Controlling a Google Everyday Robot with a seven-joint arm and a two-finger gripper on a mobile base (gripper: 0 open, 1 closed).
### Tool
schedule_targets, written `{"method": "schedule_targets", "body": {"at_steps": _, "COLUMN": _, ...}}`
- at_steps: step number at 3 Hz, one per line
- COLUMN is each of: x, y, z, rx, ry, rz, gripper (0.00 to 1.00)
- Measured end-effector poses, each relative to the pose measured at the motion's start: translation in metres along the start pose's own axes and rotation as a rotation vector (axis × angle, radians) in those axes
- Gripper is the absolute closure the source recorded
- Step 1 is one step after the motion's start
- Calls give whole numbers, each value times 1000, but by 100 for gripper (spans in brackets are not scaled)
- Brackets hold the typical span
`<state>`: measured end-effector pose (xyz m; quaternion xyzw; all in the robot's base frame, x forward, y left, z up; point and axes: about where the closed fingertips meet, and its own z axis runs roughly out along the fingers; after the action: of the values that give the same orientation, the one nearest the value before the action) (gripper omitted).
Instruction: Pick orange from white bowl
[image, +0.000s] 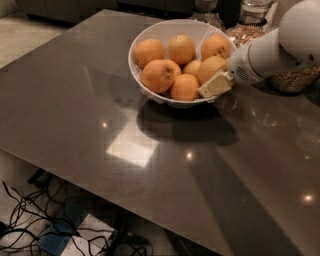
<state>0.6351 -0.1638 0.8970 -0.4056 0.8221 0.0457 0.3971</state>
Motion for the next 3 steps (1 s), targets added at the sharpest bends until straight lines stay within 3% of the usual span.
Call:
{"method": "schedule_targets", "body": {"at_steps": 1, "x": 0, "y": 0, "z": 0, "rx": 0, "ry": 0, "rz": 0, "gripper": 85}}
{"method": "schedule_targets", "body": {"at_steps": 2, "x": -1, "y": 1, "z": -1, "rx": -4, "ry": -2, "rz": -3, "gripper": 100}}
{"method": "schedule_targets", "body": {"at_steps": 3, "x": -16, "y": 5, "z": -12, "rx": -53, "ry": -42, "rz": -46, "gripper": 100}}
